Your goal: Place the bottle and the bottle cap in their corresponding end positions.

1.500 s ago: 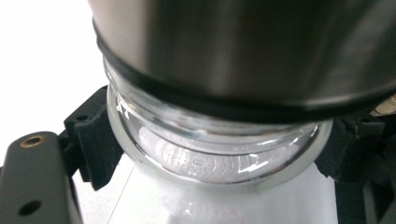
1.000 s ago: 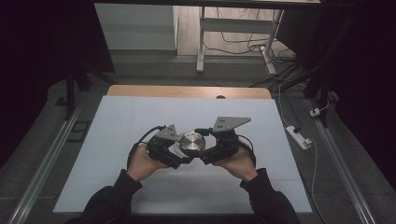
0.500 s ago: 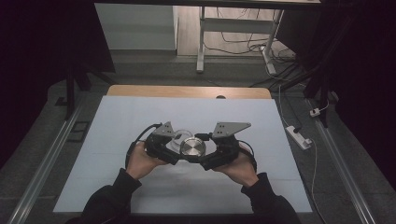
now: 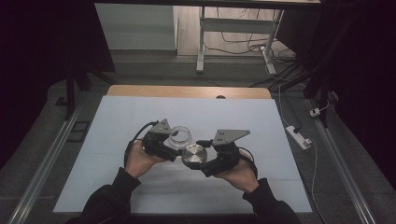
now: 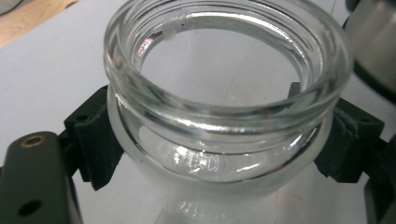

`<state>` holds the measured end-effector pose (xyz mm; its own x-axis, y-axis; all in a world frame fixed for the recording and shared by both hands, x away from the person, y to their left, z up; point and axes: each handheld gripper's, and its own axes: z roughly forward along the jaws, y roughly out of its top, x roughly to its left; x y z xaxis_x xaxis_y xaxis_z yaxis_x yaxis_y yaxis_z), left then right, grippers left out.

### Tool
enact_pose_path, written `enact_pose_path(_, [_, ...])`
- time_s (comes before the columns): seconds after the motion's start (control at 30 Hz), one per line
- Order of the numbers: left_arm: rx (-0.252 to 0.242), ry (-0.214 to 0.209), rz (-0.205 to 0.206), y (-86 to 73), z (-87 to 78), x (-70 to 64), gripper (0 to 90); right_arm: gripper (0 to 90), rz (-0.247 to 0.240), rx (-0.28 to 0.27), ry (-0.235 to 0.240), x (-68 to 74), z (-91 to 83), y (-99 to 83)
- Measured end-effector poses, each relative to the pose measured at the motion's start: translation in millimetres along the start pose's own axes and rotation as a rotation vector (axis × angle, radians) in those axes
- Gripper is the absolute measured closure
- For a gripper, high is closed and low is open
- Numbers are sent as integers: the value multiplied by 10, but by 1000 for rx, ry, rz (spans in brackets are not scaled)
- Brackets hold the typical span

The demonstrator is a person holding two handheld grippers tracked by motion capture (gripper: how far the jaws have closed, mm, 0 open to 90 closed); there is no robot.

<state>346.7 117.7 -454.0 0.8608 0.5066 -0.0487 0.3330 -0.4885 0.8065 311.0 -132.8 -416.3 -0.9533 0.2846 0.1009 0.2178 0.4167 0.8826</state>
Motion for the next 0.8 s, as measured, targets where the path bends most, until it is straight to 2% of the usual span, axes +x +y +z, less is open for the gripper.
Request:
enact_pose_path(0.37, [-21,17,7,36,-15,37,157,199,-19,11,-3,79,48,-91])
enact_pose_path(0.8, [-26,30,13,84,98,124,157,199,-29,42,-10,147,152,-242])
